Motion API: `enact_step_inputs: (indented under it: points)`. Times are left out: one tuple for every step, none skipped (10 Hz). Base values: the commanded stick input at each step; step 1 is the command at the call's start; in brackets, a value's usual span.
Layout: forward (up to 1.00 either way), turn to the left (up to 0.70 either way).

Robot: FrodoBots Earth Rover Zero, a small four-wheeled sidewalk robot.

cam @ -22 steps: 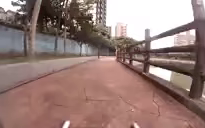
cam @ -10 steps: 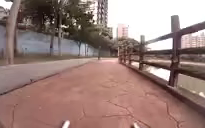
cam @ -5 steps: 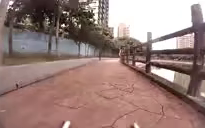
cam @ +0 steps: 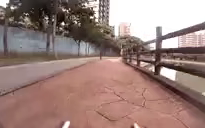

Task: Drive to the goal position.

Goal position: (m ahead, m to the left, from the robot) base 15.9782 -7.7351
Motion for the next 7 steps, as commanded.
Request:
enact_step_inputs:
  points:
    - [1.0,0.0]
    - [1.0,-0.03]
    - [1.0,-0.21]
    - [1.0,-0.39]
    - [1.0,-0.35]
    - [1.0,-0.26]
    - [1.0,0.0]
